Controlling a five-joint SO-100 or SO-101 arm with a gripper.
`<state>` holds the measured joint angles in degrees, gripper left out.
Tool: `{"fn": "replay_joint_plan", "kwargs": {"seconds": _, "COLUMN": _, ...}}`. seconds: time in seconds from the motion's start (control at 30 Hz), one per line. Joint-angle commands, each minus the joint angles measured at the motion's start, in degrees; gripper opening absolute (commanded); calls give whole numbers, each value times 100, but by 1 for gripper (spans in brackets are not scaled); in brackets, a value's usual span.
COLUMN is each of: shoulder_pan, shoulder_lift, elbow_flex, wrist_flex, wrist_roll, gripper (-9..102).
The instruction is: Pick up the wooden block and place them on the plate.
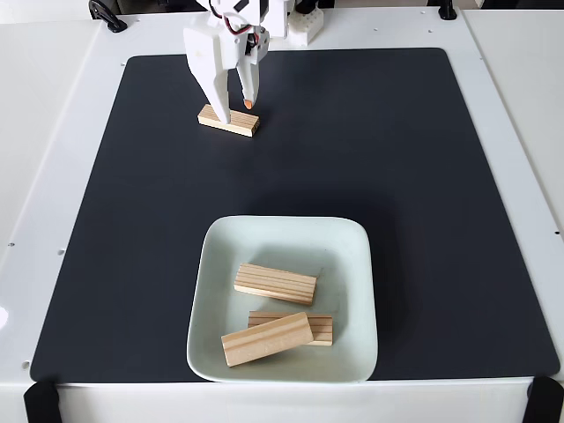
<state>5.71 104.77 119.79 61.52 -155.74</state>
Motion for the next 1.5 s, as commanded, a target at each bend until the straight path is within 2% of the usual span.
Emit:
{"fn": "replay_joint_plan", "kwargs": {"seconds": 0.0, "shoulder_pan": -26, "shoulder_lift": 0, "elbow_flex": -404, "wrist_flex": 35, "wrist_roll": -149, "gripper": 19}}
{"fn": "replay_joint_plan", "kwargs": {"seconds": 0.17, "shoulder_pan": 26, "shoulder_lift": 35, "elbow_flex": -343, "wrist_flex": 44, "wrist_roll": -149, "gripper": 20}}
{"fn": "replay_joint_plan", "kwargs": {"seconds": 0.5, "shoulder_pan": 580, "shoulder_lift": 791, "elbow_flex": -264, "wrist_flex": 1151, "wrist_roll": -343, "gripper": 20}}
{"fn": "replay_joint_plan", "kwargs": {"seconds": 0.77, "shoulder_pan": 712, "shoulder_lift": 949, "elbow_flex": -88, "wrist_flex": 1081, "wrist_roll": -360, "gripper": 20}}
{"fn": "replay_joint_plan", "kwargs": {"seconds": 1.03, "shoulder_pan": 835, "shoulder_lift": 932, "elbow_flex": 615, "wrist_flex": -70, "wrist_roll": -343, "gripper": 20}}
{"fn": "replay_joint_plan", "kwargs": {"seconds": 1.47, "shoulder_pan": 914, "shoulder_lift": -79, "elbow_flex": 738, "wrist_flex": -1187, "wrist_roll": -343, "gripper": 20}}
